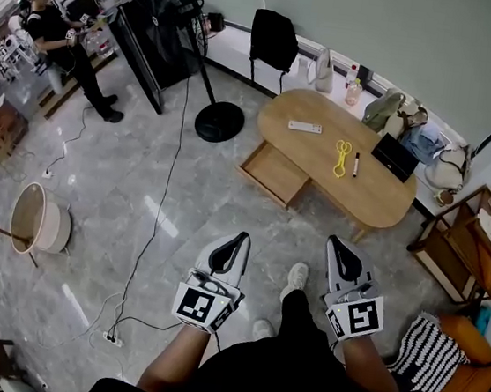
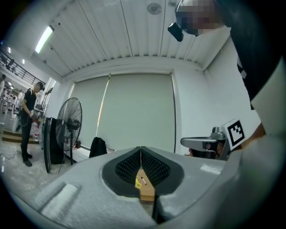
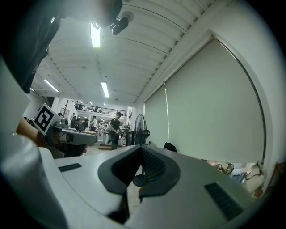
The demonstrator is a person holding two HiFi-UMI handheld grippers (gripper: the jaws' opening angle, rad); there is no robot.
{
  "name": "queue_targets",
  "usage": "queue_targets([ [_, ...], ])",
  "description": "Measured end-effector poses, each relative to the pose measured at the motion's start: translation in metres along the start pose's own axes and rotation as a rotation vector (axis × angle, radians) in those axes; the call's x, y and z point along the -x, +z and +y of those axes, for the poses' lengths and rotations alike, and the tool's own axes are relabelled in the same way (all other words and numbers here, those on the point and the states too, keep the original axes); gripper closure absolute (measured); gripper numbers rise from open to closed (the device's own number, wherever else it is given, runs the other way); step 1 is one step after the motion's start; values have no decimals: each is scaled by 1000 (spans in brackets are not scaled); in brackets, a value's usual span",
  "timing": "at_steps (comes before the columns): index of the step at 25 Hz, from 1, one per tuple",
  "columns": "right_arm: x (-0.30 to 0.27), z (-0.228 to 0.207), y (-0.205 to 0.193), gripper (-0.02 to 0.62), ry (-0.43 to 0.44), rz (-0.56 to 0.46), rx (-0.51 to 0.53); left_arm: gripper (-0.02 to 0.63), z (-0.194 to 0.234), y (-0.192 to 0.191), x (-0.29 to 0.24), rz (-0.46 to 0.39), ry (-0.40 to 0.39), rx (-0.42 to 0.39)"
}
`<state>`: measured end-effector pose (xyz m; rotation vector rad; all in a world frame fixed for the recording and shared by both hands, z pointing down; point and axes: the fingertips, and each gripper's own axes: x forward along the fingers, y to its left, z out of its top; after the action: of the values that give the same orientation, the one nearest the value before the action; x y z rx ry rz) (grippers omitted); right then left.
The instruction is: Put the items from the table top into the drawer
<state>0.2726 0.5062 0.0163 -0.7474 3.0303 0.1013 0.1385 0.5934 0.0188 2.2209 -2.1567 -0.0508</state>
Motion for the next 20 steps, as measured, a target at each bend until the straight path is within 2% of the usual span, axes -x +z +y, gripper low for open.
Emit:
queue_targets([
  [7, -59, -62, -16, 598, -19, 2, -40, 589, 21, -1, -80, 31, -25, -18],
  [11, -98, -106, -26, 598, -34, 0, -105, 589, 41, -1, -128, 36, -28, -14],
  [20, -165, -178, -35, 598, -11, 18, -124, 589, 76, -7, -221, 83, 13, -59],
])
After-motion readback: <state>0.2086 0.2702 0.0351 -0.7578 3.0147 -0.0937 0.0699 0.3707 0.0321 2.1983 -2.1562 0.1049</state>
